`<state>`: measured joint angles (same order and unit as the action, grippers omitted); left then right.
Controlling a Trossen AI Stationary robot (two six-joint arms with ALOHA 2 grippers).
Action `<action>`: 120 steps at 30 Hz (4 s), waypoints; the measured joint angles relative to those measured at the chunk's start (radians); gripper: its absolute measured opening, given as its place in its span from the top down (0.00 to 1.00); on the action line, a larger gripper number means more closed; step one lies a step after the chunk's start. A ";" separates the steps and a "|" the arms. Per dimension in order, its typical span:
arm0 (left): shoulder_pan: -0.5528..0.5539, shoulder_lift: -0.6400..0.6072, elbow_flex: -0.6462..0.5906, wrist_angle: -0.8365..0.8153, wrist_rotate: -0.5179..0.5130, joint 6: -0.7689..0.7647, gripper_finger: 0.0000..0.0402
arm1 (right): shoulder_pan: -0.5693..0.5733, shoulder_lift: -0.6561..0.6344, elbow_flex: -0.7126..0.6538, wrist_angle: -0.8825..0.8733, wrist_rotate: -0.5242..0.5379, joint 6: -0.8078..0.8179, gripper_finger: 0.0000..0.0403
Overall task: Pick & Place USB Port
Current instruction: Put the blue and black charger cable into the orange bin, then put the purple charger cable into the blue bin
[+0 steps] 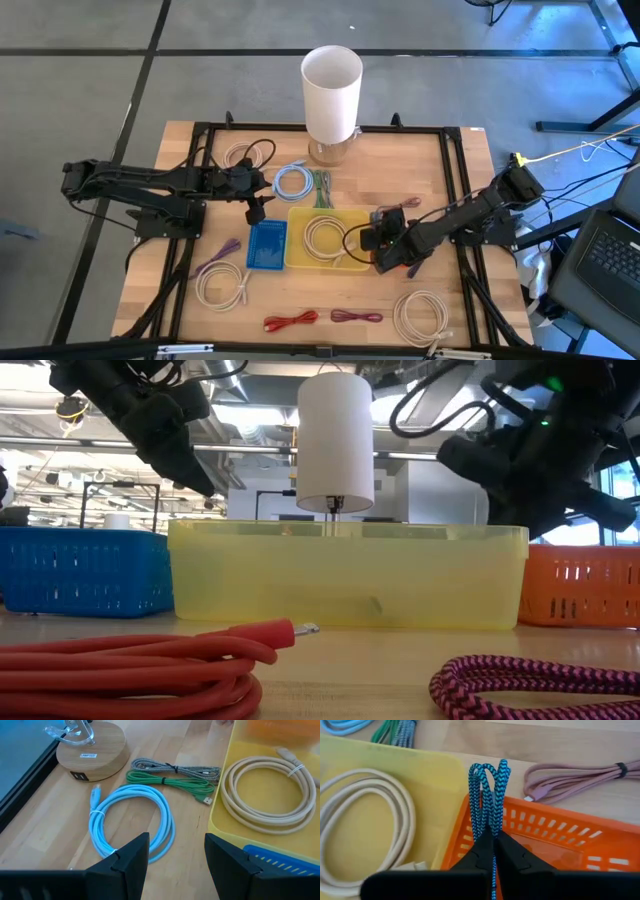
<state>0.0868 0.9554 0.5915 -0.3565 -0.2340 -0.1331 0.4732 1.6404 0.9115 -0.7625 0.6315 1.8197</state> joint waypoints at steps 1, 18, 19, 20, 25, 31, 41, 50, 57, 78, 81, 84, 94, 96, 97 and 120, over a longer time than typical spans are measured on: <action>0.000 0.000 0.000 0.000 0.000 -0.001 0.54 | 0.000 0.000 0.000 -0.005 0.000 0.002 0.96; 0.000 0.000 0.000 0.001 0.000 -0.011 0.54 | 0.010 -0.063 0.005 -0.046 0.079 -0.091 0.63; 0.000 0.000 0.000 0.001 0.000 -0.012 0.54 | 0.014 -0.077 0.005 -0.047 0.096 -0.100 0.63; 0.000 0.000 0.000 0.000 0.000 -0.014 0.54 | 0.018 -0.093 0.005 -0.048 0.110 -0.107 0.63; 0.000 0.000 0.000 -0.027 0.025 -0.042 0.54 | 0.051 -0.189 0.006 -0.049 0.184 -0.193 0.62; -0.004 0.000 0.000 -0.179 0.053 -0.160 0.54 | 0.121 -0.319 0.006 0.022 0.390 -0.387 0.62; -0.140 0.000 0.000 -0.426 0.064 -0.459 0.54 | 0.153 -0.433 0.007 0.208 0.460 -0.783 0.62; -0.403 0.000 0.000 -0.610 0.096 -0.865 0.54 | 0.153 -0.433 0.007 0.211 0.431 -0.853 0.62; -0.625 0.015 0.000 -0.613 0.062 -1.118 0.54 | 0.153 -0.433 0.007 0.211 0.412 -0.863 0.62; -0.846 0.418 0.004 -0.526 0.040 -1.281 0.54 | 0.153 -0.432 0.007 0.224 0.385 -0.863 0.62; -0.847 0.440 0.005 -0.509 0.037 -1.260 0.57 | 0.153 -0.432 0.007 0.230 0.385 -0.862 0.62; -0.847 0.442 0.005 -0.493 0.042 -1.264 0.69 | 0.153 -0.432 0.007 0.231 0.385 -0.862 0.62; -0.864 0.346 0.060 -0.752 0.026 -1.321 0.98 | 0.153 -0.432 0.007 0.240 0.353 -0.859 0.62; -0.882 0.312 0.089 -0.804 0.014 -1.334 0.98 | 0.153 -0.432 0.007 0.242 0.336 -0.859 0.62; -0.894 0.291 0.112 -0.830 -0.018 -1.348 0.98 | 0.153 -0.432 0.007 0.243 0.330 -0.859 0.62; -0.917 0.316 0.279 -0.535 -1.029 -1.503 0.99 | 0.153 -0.432 0.007 0.242 0.317 -0.863 0.62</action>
<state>-0.8301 1.2717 0.8703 -0.8915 -1.2631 -1.6364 0.6262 1.2087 0.9184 -0.5201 0.9489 0.9569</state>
